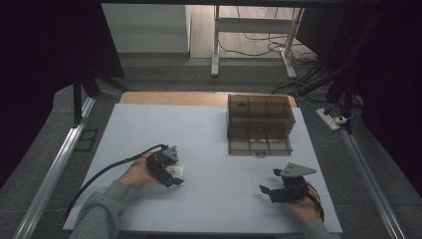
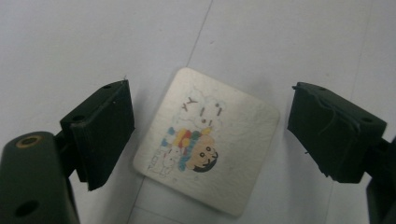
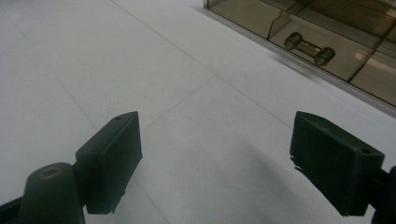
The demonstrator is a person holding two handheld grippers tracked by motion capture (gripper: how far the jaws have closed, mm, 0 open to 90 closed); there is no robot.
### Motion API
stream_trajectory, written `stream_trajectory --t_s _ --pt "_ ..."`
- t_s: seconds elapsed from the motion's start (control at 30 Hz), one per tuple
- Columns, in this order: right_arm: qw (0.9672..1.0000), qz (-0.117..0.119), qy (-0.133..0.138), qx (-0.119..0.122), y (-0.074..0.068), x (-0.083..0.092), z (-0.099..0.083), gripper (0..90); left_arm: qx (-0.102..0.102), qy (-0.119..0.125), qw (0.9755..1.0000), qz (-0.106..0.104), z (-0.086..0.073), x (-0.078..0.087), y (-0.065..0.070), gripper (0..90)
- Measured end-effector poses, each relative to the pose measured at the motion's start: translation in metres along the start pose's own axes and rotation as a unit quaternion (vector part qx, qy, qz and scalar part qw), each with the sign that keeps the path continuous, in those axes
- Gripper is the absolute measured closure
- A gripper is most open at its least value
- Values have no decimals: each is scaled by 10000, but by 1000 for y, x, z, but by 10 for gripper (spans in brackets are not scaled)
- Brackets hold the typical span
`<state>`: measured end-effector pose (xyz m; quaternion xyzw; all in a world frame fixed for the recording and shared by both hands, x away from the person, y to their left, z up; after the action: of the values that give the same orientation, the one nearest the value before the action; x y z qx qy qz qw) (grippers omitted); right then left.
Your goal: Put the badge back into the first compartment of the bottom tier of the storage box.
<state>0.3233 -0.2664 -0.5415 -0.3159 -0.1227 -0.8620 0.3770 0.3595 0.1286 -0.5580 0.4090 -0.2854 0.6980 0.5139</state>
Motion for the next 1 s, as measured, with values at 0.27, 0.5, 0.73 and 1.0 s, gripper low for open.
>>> stream_trajectory --t_s 0.27,0.5,0.73,1.0 --pt "10000 19 -14 27 -1 0 0 168 -179 -120 9998 -54 -4 -2 3 144" --pt "10000 17 -18 63 -2 0 0 168 -201 -74 9997 79 -7 0 2 216" --pt "10000 11 -3 80 -2 1 1 168 -329 -75 9993 131 -10 4 5 327" --pt "10000 3 -20 83 -2 1 1 168 -369 -48 9989 278 -10 5 8 328"
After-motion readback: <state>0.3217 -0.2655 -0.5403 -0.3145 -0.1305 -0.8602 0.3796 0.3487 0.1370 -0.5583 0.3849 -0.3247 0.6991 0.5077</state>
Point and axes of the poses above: each handheld gripper's, and its own axes: x roughly backward along the jaws, z roughly out of its top, y roughly to its right, the point moved 4 cm from there along -x, roughly forward along the jaws, and after that the axes turned 3 degrees about -x, right-handed, at the moved point
